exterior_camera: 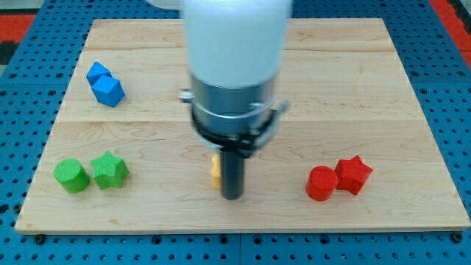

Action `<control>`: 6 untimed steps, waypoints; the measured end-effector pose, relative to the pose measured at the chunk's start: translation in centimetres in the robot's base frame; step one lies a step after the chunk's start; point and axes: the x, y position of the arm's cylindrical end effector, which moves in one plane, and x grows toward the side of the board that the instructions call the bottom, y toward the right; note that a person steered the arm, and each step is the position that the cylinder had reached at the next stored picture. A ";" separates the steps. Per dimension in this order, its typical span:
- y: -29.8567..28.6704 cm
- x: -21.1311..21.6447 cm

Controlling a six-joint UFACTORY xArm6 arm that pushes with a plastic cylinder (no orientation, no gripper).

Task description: Push the yellow hexagon diagonal to the top left of the yellow heart

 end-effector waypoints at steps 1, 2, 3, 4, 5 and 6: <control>6.8 -3.2; 7.7 -15.7; 4.4 -28.2; 2.3 -30.8; -2.6 -30.7; -3.2 -30.2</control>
